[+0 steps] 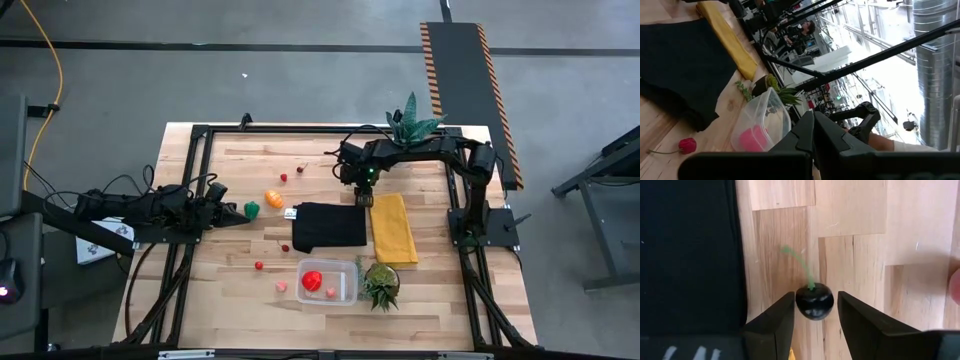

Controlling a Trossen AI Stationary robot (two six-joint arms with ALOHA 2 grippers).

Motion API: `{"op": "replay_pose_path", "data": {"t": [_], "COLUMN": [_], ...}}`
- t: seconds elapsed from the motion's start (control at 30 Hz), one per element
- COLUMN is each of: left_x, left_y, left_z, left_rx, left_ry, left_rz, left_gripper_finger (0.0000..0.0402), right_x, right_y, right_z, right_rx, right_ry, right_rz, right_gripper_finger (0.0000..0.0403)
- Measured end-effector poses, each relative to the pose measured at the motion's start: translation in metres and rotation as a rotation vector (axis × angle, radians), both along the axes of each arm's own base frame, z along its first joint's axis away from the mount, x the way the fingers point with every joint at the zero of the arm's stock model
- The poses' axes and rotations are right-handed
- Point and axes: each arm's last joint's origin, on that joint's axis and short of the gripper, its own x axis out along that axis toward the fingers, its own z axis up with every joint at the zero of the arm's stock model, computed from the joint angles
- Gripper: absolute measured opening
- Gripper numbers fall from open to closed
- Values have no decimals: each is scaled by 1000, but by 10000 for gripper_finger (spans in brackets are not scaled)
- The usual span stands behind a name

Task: Pick and placing Produce into tupperware
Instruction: Put the black cherry into the transparent bin

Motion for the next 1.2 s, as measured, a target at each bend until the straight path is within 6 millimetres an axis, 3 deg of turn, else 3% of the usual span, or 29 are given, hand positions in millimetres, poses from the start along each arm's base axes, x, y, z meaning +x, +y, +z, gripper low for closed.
{"op": "replay_pose_path", "data": {"t": [0.17, 1.2], "left_x": [0, 0], "left_y": [0, 0], "left_z": [0, 0], "left_rx": [0, -1], "left_ry": [0, -1], "left_rz": [-1, -6], "left_gripper_finger": [1, 1], "right_x": [0, 3], "right_y": [0, 0], "right_z": [-9, -8], "right_rx": [16, 9], "right_ry": [34, 9], "right_rz": [1, -1], "right_gripper_finger": [139, 130]}}
